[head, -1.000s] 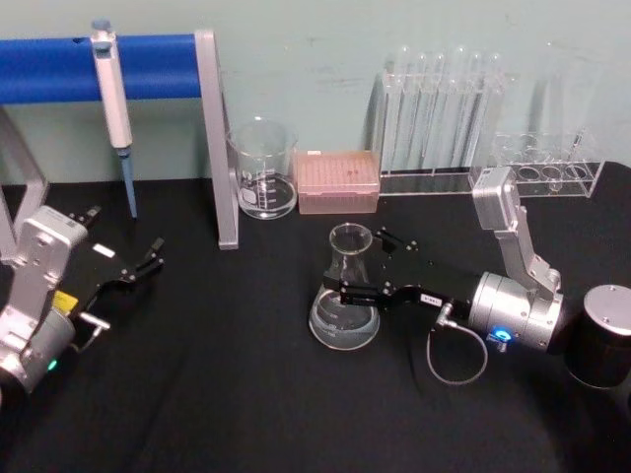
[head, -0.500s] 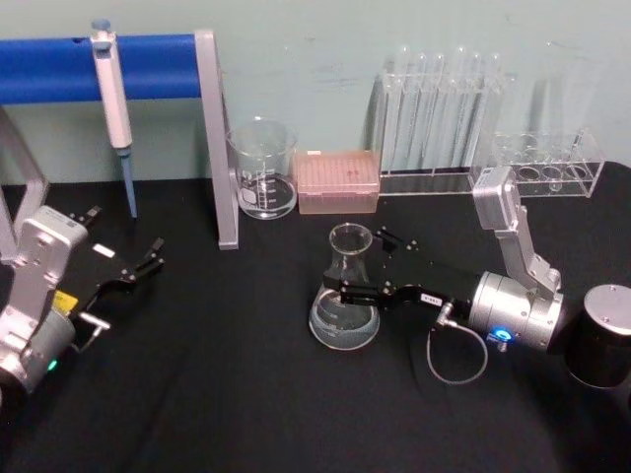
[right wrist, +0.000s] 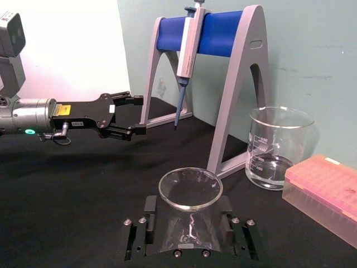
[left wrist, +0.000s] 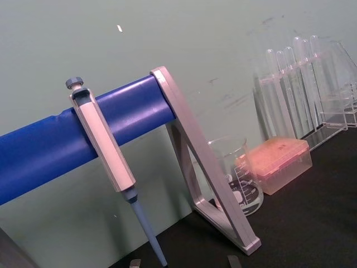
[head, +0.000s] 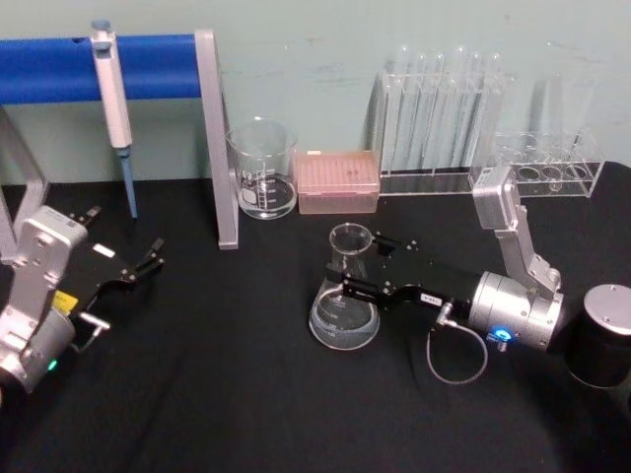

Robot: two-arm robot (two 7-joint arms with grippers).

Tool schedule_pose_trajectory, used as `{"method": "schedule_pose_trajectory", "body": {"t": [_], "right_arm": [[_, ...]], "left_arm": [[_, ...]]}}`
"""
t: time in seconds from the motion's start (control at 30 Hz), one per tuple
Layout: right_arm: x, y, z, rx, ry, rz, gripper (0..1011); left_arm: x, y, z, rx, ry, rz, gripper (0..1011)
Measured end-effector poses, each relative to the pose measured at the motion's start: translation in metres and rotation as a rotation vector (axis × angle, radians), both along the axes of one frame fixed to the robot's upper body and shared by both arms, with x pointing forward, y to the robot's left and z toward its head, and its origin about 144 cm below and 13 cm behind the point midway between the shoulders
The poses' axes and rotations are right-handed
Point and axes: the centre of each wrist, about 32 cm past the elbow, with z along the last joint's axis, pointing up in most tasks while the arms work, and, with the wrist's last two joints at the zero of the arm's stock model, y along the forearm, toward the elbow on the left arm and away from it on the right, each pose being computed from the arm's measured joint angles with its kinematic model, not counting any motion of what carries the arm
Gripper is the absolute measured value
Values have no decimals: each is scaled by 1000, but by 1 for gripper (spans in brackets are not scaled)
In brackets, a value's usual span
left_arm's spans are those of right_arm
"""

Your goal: Grasp the erlenmeyer flask with one hand, shake it three times, then place it back.

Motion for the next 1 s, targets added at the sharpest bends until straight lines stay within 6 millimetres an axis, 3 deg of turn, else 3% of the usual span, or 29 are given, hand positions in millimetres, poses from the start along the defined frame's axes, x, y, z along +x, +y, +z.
{"method": "schedule_pose_trajectory", "body": {"t": [0.17, 0.3, 1.0], "right_arm": [[0, 0, 0, 0, 0, 0, 531], [0, 0, 0, 0, 0, 0, 450], [1, 1, -1, 6, 9, -5, 450]], "left_arm": [[0, 0, 0, 0, 0, 0, 1001], [0, 0, 0, 0, 0, 0, 1001], [0, 0, 0, 0, 0, 0, 1001]]}}
